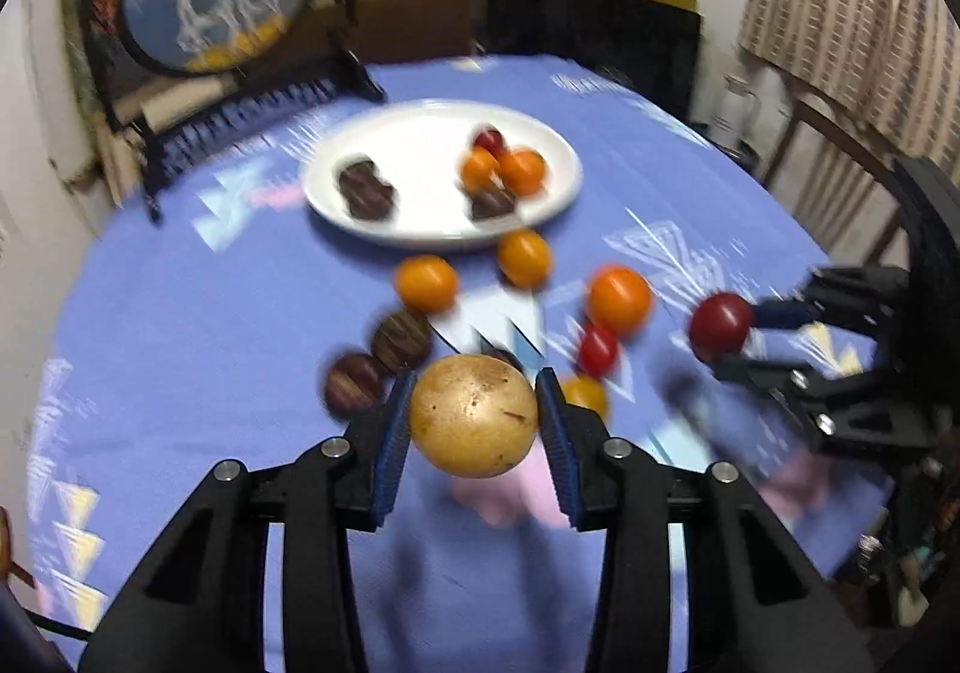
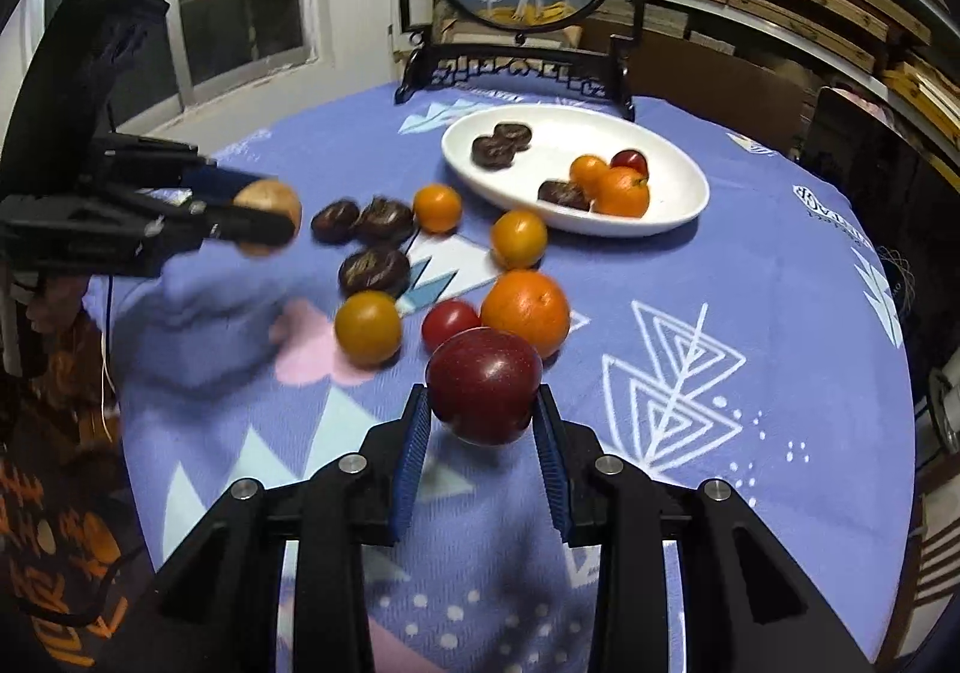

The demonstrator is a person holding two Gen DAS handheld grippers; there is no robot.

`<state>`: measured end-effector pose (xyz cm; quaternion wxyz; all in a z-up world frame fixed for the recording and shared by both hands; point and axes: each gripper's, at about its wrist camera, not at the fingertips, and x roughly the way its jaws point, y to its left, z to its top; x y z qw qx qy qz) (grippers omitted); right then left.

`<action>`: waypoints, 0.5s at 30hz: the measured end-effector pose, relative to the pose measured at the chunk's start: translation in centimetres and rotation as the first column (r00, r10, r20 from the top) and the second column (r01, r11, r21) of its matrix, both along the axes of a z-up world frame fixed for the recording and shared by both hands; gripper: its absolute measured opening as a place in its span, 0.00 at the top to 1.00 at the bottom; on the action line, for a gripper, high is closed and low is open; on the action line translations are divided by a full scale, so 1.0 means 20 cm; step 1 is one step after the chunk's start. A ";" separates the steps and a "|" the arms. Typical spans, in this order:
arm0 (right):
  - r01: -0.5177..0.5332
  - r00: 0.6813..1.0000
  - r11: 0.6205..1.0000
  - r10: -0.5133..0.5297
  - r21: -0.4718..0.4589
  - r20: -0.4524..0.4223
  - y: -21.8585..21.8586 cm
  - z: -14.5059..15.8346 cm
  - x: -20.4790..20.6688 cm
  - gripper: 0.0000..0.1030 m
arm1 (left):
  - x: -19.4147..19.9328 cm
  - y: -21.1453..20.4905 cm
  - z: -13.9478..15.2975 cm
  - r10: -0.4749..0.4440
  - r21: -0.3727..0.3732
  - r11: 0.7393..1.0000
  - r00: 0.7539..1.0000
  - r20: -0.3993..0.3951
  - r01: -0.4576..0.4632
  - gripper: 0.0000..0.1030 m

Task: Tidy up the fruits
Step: 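Carry the potato and the red plum over the white plate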

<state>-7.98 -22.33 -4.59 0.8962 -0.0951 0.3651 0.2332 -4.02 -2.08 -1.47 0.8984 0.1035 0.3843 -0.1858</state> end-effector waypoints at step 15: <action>0.033 0.995 0.996 -0.041 0.086 0.096 0.04 0.22 0.26 0.66 | 0.39 -0.12 0.13 0.095 0.041 0.994 0.985 0.144 -0.101 0.62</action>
